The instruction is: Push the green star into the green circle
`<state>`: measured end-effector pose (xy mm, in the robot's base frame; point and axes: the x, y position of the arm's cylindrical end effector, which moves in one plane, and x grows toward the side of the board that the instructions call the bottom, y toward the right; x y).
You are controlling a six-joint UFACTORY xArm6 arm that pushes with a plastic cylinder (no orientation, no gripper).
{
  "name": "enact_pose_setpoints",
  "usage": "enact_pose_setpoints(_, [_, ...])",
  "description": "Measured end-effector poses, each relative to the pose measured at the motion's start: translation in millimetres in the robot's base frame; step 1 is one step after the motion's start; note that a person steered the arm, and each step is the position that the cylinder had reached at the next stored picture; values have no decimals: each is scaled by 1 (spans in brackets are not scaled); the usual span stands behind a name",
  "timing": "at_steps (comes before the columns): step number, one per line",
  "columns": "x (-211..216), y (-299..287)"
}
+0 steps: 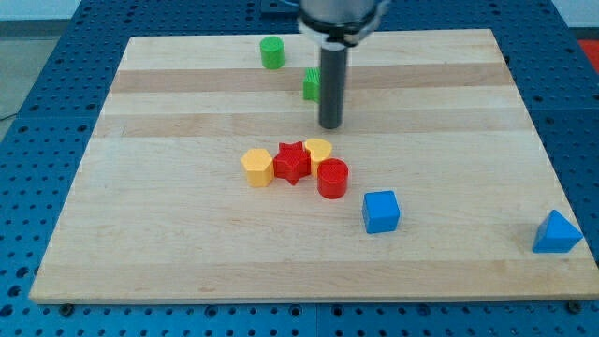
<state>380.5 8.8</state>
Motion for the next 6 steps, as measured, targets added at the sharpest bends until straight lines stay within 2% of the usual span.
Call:
enact_pose_setpoints(2, [-99,4])
enact_pose_setpoints(3, [-114,5])
enact_pose_setpoints(4, [-99,38])
enact_pose_setpoints(5, [-117,91])
enact_pose_setpoints(6, [-146,87])
